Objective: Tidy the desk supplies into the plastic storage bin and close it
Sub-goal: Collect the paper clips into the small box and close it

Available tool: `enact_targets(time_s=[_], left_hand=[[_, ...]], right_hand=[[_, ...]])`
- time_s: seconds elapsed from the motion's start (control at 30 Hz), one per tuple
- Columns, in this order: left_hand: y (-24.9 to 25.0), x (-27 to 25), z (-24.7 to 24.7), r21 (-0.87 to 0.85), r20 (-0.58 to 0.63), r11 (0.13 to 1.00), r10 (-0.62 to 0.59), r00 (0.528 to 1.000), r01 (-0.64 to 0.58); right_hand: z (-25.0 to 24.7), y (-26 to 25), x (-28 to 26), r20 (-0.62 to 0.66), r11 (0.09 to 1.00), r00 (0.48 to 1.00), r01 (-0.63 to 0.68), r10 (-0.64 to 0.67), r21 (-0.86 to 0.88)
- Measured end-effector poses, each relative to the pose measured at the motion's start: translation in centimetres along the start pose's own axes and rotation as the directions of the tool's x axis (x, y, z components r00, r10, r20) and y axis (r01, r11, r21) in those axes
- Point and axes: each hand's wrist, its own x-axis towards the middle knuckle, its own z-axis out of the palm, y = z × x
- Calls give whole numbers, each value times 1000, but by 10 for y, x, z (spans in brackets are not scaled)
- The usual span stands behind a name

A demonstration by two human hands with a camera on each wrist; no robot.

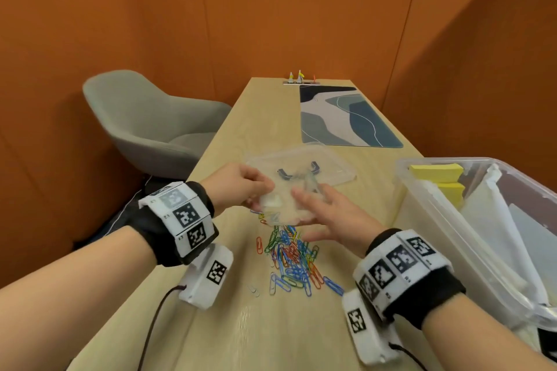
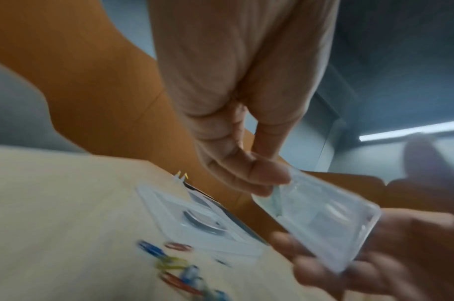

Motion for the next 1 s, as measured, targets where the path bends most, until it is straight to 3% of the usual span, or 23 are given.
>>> enact_targets(time_s=[0.07,0.13,0.17,0.2,0.27,0.33,0.4,0.63,0.77,0.9,1.0], left_hand=[[7,2,11,-40,18,998,48,999,-47],[5,8,13,-4,18,999,48,999,-48],[1,11,11,104,13,993,49,999,-50],[-6,13,7,294,28,954,57,998,-63],[-20,17,2,644,123,756,45,991,-114],[-28,18,3,752,232,636,-12,973,-171],[-30,16,6,767,302,604,-38,953,-219],[-32,13,17,642,336,696,124,934,-323],[-30,35,25,663,403,703,-48,914,-256],[-35,46,34,642,479,728,-136,867,-240],[-35,37,38,605,533,744,-115,838,-283]], right_hand=[[-5,-3,3,-11,948,999,-39,45,315],[-9,-3,4,-107,904,989,-49,104,425],[-12,-1,4,-160,901,978,-53,135,431],[-14,1,4,-202,901,967,-55,156,431],[-20,5,3,-242,899,952,-69,190,432],[-25,8,2,-254,893,941,-92,222,441],[-28,9,2,-254,886,935,-113,248,450],[-27,6,2,-279,859,911,-135,303,494],[-28,3,3,-253,802,922,-92,292,590],[-30,1,0,-224,763,942,-49,250,645],[-30,-3,-2,-197,757,967,5,164,654]])
